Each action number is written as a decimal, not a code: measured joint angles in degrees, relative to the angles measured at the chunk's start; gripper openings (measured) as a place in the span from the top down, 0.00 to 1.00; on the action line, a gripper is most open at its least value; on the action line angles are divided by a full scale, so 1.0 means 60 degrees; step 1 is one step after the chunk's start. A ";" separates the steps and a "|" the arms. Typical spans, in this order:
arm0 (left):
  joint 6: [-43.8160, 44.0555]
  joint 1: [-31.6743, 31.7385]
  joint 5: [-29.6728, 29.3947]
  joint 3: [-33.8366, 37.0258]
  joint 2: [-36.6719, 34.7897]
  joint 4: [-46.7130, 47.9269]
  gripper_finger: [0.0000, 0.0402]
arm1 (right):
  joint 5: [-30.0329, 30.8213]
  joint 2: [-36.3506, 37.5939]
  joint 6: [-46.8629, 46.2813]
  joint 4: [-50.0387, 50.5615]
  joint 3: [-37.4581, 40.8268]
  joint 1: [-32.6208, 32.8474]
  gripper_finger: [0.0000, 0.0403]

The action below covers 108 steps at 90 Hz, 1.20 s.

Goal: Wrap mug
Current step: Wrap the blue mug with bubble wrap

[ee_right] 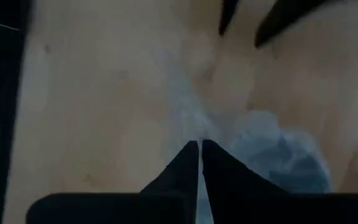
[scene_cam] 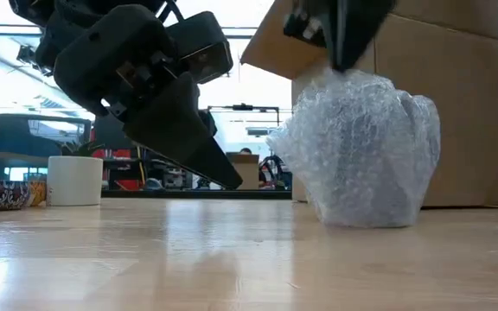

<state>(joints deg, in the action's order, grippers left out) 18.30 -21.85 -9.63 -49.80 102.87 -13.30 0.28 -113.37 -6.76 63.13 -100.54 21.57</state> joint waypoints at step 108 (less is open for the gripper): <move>-0.0117 -0.0004 -0.0004 0.0000 0.0000 0.0031 0.67 | 0.1874 0.0268 -0.0296 0.1960 0.0534 -0.0662 1.00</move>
<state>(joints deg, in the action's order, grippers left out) 17.60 -21.87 -9.65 -49.80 102.87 -13.12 11.53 -111.76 -8.54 74.90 -97.34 17.60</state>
